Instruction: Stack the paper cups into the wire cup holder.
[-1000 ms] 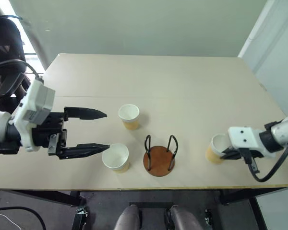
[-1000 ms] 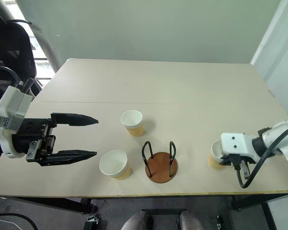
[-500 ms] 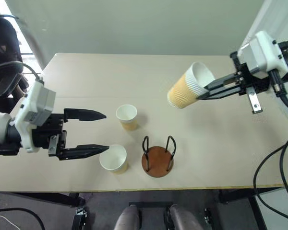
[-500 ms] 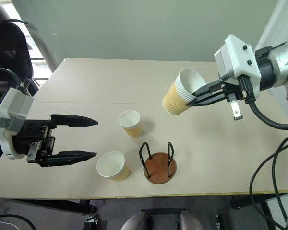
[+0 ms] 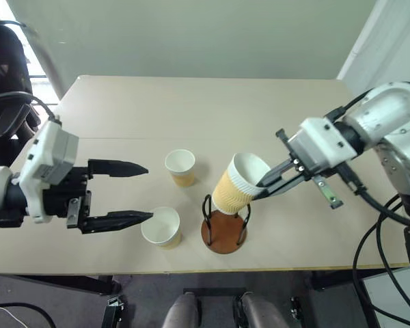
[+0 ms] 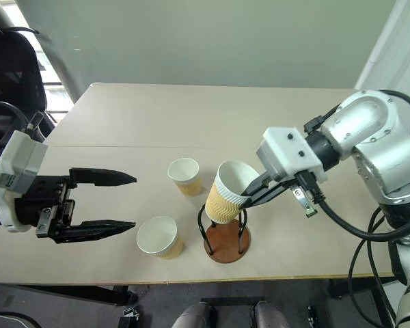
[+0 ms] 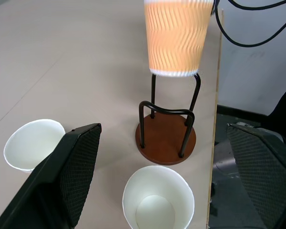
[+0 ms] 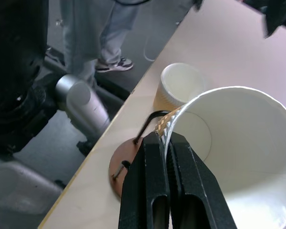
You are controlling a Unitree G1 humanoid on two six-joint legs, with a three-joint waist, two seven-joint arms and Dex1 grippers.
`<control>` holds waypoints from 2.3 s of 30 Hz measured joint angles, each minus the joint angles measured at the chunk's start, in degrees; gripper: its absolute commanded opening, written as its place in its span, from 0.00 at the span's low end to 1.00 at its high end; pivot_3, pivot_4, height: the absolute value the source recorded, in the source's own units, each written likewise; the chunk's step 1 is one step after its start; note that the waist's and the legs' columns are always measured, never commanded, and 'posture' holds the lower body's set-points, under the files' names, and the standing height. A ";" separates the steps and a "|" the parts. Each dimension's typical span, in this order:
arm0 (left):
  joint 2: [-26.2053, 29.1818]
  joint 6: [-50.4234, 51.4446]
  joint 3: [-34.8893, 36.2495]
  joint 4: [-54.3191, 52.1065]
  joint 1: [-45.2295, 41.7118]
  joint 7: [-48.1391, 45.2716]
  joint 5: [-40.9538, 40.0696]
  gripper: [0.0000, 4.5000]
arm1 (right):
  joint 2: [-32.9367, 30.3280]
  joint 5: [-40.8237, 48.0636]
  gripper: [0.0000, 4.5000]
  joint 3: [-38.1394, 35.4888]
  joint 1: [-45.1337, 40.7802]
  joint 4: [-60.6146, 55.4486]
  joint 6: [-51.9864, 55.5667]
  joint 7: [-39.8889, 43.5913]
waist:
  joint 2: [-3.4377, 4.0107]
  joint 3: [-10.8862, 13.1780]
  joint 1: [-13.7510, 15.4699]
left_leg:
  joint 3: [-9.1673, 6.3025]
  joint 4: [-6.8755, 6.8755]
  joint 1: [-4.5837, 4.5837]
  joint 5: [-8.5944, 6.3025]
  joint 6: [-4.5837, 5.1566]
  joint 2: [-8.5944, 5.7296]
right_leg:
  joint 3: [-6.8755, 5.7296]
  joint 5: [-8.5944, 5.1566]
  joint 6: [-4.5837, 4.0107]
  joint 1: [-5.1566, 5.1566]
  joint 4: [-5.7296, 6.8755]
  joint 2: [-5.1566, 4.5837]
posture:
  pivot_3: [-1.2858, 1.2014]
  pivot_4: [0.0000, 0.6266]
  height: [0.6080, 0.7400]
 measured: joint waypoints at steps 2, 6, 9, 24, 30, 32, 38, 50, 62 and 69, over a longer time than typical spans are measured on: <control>0.00 0.54 0.69 -0.51 0.53 0.14 -0.14 1.00 | 0.25 -0.84 0.00 0.84 0.33 0.04 -1.10 0.05 | 0.00 0.00 0.00 | 0.00 0.03 0.00 0.01 0.00 0.00 | 0.00 0.05 -0.04 0.00 0.00 0.00 | 0.52 0.24 1.00; 0.00 1.36 1.86 -1.90 1.02 0.93 -0.59 1.00 | 0.92 -2.03 0.00 1.55 0.72 0.04 -2.56 0.07 | 0.00 0.00 -0.01 | 0.00 0.06 0.02 0.07 -0.03 0.00 | 0.00 0.11 -0.11 0.00 0.00 0.00 | 0.52 0.24 1.00; 0.00 2.19 2.89 -2.19 1.51 1.27 -1.21 1.00 | 1.72 -2.67 0.00 1.68 0.72 0.13 -3.05 0.04 | 0.00 0.00 -0.05 | 0.00 0.05 0.05 0.09 -0.06 0.00 | 0.00 0.12 -0.14 -0.01 0.00 0.00 | 0.52 0.24 1.00; 0.03 3.20 4.39 -3.14 2.83 2.42 -1.45 1.00 | 3.75 -6.57 0.08 3.68 0.72 1.79 -5.06 0.05 | 0.00 0.00 -0.08 | 0.00 0.02 0.04 0.07 -0.08 0.01 | 0.00 0.13 -0.15 -0.03 0.00 0.00 | 0.52 0.24 1.00; 0.64 3.05 4.38 -3.10 2.99 1.86 -1.14 1.00 | 4.19 -7.51 0.47 3.96 0.73 2.63 -5.26 -0.06 | 0.00 0.00 -0.08 | 0.00 0.02 0.03 0.07 -0.09 0.01 | 0.00 0.13 -0.15 -0.04 -0.01 0.00 | 0.52 0.24 1.00; 1.30 2.78 4.38 -3.02 3.66 0.42 -0.34 1.00 | 4.28 -8.04 0.61 3.96 0.73 2.66 -5.25 -0.24 | 0.00 0.00 -0.08 | 0.00 0.01 0.03 0.06 -0.09 0.01 | 0.01 0.12 -0.16 -0.05 -0.01 0.00 | 0.52 0.24 1.00; 6.70 -2.84 0.33 -0.38 4.68 -5.78 6.54 1.00 | 3.26 -8.82 0.99 1.92 2.20 4.31 -2.30 -4.08 | -0.02 -0.01 0.12 | -0.02 0.03 -0.03 0.06 -0.10 0.01 | 0.01 0.13 -0.18 -0.06 -0.02 0.00 | 0.52 0.24 1.00; 10.66 -14.99 -22.57 7.23 -1.45 -15.72 20.55 1.00 | -2.59 22.60 0.99 -55.55 41.55 -0.13 27.23 -14.92 | -0.46 -0.21 1.44 | -0.03 0.00 -0.27 -0.56 -0.51 -0.01 | 0.03 -0.08 0.07 -0.32 0.06 0.02 | 0.52 0.24 1.00; 16.18 -17.97 -34.12 6.99 -8.28 -20.57 17.85 1.00 | -2.72 44.58 0.99 -60.06 48.44 -14.70 28.29 -29.61 | -0.31 -0.15 -0.12 | -0.05 0.01 -0.17 -0.42 -0.16 0.18 | 0.11 -0.24 0.09 -0.10 -0.05 0.25 | 0.52 0.24 1.00; 14.01 -23.24 -41.47 8.02 -13.41 -20.65 23.30 1.00 | -3.23 47.36 0.99 -61.00 51.08 -17.98 24.41 -34.80 | -0.37 -0.21 0.23 | -0.06 0.12 -0.25 -0.46 -0.09 0.14 | 0.11 -0.30 -0.01 -0.12 -0.06 0.20 | 0.52 0.24 1.00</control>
